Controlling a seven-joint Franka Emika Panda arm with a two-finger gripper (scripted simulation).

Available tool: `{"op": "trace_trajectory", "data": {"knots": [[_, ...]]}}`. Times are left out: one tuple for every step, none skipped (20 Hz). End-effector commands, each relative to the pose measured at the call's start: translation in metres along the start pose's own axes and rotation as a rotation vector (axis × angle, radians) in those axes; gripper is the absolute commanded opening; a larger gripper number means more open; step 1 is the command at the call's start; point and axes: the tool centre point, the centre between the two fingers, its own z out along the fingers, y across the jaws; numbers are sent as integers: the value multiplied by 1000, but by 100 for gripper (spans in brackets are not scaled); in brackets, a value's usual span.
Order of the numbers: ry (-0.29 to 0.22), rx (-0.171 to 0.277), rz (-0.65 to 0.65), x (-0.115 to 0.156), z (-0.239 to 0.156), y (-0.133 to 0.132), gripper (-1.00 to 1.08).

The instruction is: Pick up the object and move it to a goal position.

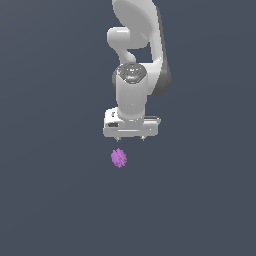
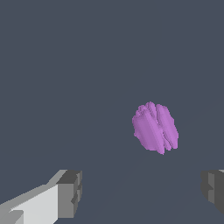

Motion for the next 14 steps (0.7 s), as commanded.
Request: {"op": "trace_trajectory", "data": {"knots": [[0, 0, 0, 0, 0, 0, 100], [0, 0, -1, 0, 0, 0, 100], [0, -2, -4, 0, -1, 0, 100], [0, -4, -9, 0, -1, 1, 100], [0, -6, -15, 0, -2, 1, 100], [0, -10, -23, 0, -3, 1, 100], [-1, -14, -33, 0, -4, 2, 100], [-1, -17, -42, 0, -5, 3, 100], [-1, -19, -48, -1, -6, 3, 100], [-1, -21, -53, -1, -7, 4, 100], [-1, -22, -56, -1, -7, 4, 100], [-1, -22, -57, 0, -7, 4, 100], [-1, -22, -56, 0, -7, 4, 100], [-1, -21, -54, -1, -7, 4, 100]]}}
